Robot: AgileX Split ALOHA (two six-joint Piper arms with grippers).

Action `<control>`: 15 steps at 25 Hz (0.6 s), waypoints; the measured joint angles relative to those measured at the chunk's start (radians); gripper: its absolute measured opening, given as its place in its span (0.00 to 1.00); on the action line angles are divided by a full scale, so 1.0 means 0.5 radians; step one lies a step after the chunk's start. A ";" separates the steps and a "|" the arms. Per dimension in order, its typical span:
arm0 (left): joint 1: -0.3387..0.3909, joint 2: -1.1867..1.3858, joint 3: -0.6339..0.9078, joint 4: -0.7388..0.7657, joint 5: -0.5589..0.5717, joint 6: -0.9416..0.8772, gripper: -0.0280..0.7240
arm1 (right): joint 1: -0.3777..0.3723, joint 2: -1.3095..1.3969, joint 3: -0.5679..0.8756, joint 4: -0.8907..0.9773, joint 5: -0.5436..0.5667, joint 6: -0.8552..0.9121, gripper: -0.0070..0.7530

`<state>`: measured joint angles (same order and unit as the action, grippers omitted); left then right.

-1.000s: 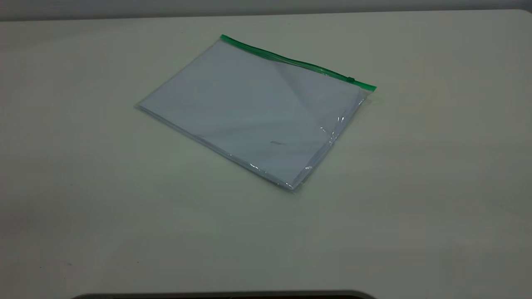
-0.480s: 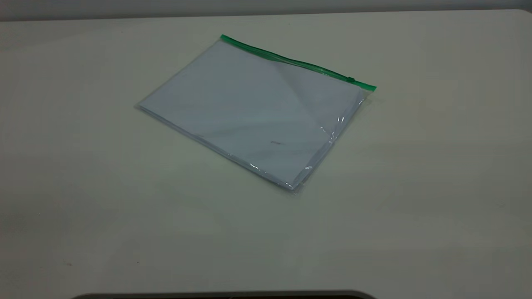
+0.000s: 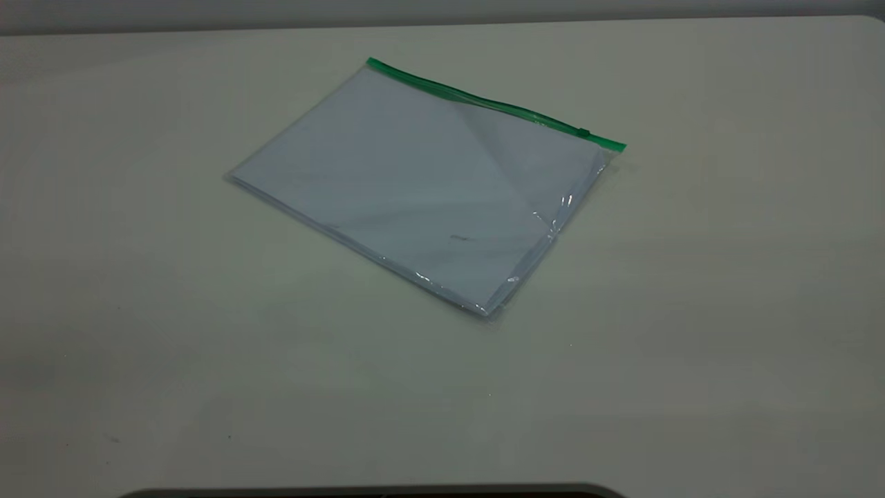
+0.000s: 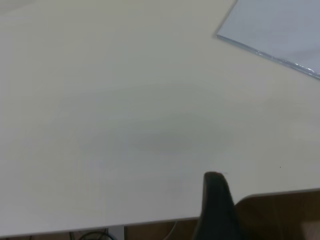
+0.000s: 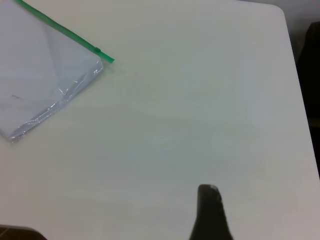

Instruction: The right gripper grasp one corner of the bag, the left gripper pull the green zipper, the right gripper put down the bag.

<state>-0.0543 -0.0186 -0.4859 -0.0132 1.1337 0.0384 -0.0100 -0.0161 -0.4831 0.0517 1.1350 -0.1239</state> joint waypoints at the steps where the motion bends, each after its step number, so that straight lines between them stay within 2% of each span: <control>1: 0.000 0.000 0.000 0.000 0.000 -0.005 0.80 | 0.000 0.000 0.000 0.001 0.000 0.000 0.77; 6: 0.000 0.145 -0.005 0.067 -0.006 -0.102 0.80 | 0.000 0.000 -0.002 0.001 -0.011 0.024 0.77; 10: 0.000 0.486 -0.131 0.142 -0.111 -0.158 0.80 | 0.000 0.109 -0.101 0.001 -0.059 0.097 0.77; 15: 0.000 1.090 -0.399 0.147 -0.258 -0.164 0.80 | 0.000 0.602 -0.259 0.002 -0.303 0.104 0.77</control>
<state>-0.0543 0.5264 -0.6852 0.0600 1.0047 -0.0436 -0.0100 0.2848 -0.6127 0.0529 0.9833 -0.0721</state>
